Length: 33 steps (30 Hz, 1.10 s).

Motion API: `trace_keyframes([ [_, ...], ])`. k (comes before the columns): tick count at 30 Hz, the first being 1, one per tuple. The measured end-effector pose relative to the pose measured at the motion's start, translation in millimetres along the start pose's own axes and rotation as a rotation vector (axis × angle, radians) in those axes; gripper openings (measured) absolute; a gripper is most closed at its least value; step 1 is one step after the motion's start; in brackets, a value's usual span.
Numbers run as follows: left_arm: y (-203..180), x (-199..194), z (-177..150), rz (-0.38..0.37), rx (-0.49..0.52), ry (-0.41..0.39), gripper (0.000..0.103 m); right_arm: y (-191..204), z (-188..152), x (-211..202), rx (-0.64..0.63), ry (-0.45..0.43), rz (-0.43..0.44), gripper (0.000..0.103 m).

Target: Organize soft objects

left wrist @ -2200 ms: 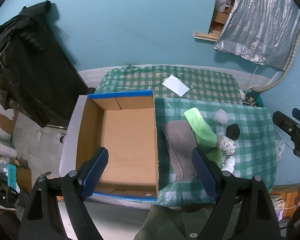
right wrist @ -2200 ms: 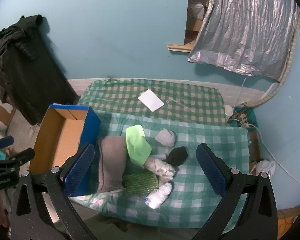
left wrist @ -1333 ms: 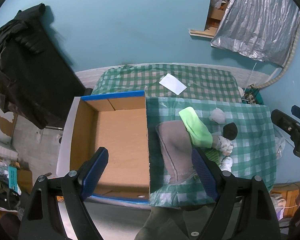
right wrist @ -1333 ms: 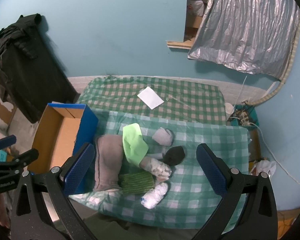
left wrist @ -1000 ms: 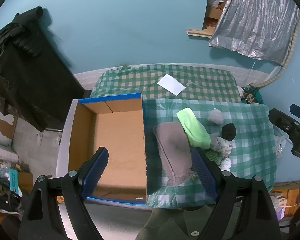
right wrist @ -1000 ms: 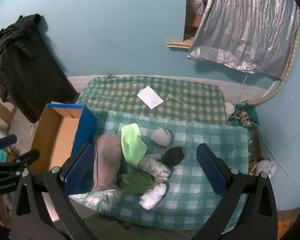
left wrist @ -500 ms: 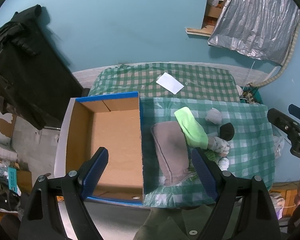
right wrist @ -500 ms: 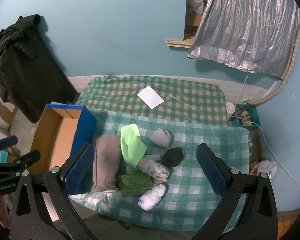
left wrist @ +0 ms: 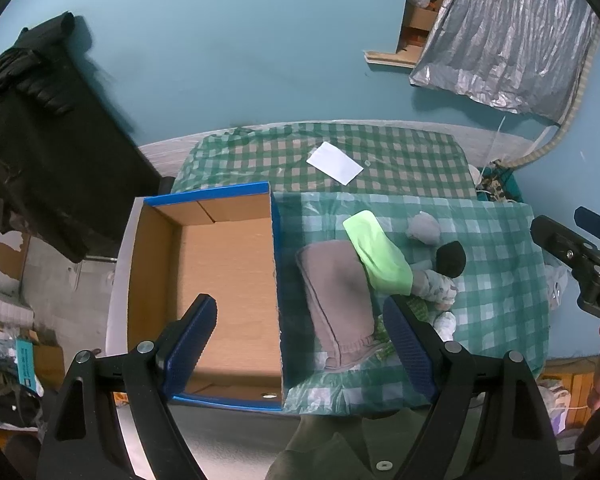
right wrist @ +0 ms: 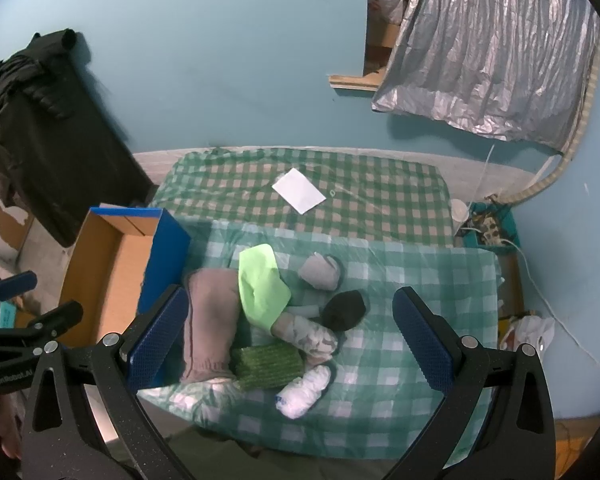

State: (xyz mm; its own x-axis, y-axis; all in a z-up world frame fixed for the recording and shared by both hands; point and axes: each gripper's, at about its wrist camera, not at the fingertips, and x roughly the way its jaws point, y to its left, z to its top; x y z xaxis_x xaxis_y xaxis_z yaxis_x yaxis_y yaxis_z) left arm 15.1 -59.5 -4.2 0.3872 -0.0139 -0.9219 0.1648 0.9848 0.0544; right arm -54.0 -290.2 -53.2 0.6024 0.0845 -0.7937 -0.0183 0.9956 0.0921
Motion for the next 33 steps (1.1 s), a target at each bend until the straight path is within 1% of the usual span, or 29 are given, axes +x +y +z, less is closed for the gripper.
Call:
trace_keyframes([
  [9,-2,1,3,-0.018,-0.006,0.002,0.086,1,-1,0,0.014,0.021,0.006,0.102],
  [13,-5,7,4,-0.016,0.011,0.012,0.086,-2,1,3,0.019,0.035,0.017,0.102],
  [19,-14,26,3,0.006,0.061,0.054,0.086,-9,-8,12,0.04,0.08,0.021,0.102],
  [23,-17,41,0,0.016,0.071,0.079,0.086,-16,-14,19,0.062,0.108,0.021,0.102],
  [27,-24,55,-3,0.008,0.085,0.108,0.086,-25,-22,26,0.09,0.14,0.031,0.102],
  [33,-37,81,-8,-0.016,0.1,0.164,0.086,-35,-35,39,0.117,0.18,0.021,0.102],
])
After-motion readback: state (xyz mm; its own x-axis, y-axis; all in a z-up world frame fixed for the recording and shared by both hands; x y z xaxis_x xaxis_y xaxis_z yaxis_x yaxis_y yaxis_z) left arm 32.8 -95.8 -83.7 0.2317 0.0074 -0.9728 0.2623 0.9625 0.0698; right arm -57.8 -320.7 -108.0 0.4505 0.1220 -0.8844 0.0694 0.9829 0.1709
